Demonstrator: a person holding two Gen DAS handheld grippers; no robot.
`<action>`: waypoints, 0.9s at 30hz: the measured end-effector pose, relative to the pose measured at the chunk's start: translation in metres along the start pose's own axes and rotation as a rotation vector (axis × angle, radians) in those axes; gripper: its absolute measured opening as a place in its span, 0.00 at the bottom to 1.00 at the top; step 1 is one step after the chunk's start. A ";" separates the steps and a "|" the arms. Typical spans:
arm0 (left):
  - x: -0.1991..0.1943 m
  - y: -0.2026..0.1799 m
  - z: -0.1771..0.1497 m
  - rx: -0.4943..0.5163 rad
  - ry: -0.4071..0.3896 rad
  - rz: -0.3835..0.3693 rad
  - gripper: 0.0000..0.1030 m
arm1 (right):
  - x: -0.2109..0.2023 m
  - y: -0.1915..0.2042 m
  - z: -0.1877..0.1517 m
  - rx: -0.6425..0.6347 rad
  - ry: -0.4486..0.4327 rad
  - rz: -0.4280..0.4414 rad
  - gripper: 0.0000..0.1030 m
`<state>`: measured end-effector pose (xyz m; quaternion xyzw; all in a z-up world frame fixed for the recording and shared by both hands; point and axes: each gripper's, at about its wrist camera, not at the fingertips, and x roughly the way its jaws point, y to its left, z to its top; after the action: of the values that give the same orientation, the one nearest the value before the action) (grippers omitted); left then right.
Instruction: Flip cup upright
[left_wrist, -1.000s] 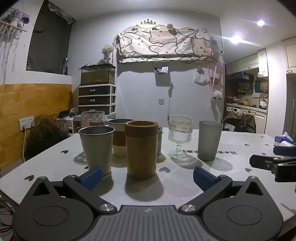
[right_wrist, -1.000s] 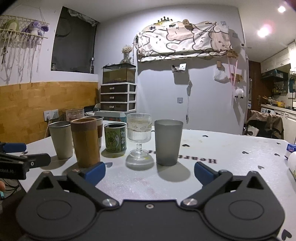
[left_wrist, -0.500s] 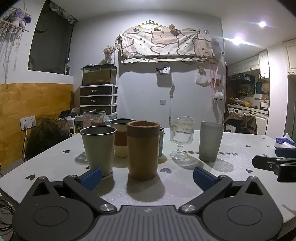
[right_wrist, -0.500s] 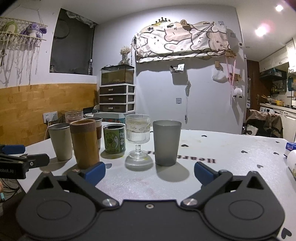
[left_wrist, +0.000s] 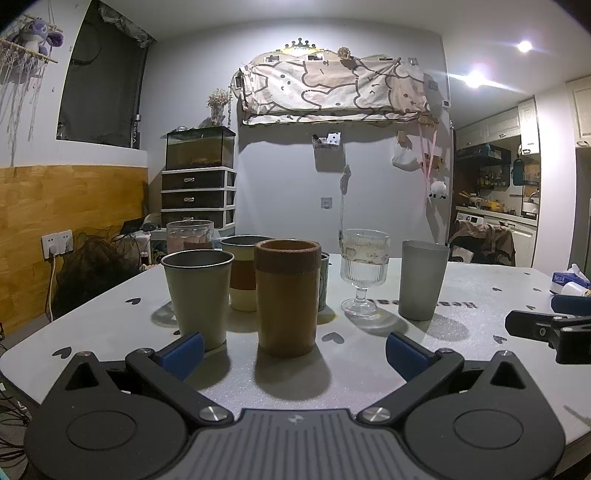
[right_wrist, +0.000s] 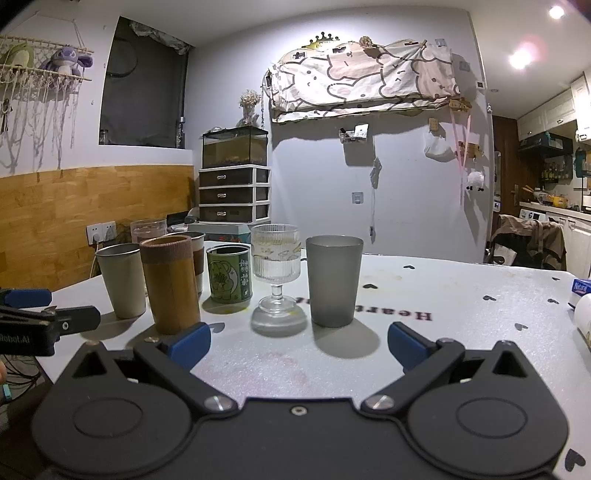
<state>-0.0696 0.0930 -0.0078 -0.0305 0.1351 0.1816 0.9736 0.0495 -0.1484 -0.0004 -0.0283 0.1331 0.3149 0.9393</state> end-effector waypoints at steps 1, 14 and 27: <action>0.000 0.000 0.000 0.000 0.000 0.000 1.00 | 0.000 0.000 0.000 0.000 0.000 0.000 1.00; 0.000 0.001 0.000 0.000 0.001 0.003 1.00 | 0.000 0.000 0.000 0.000 0.000 0.001 1.00; 0.002 0.003 0.000 0.001 0.003 0.008 1.00 | 0.000 0.002 0.001 0.000 -0.005 0.008 1.00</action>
<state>-0.0689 0.0963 -0.0084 -0.0297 0.1370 0.1852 0.9726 0.0481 -0.1464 0.0003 -0.0268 0.1309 0.3186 0.9384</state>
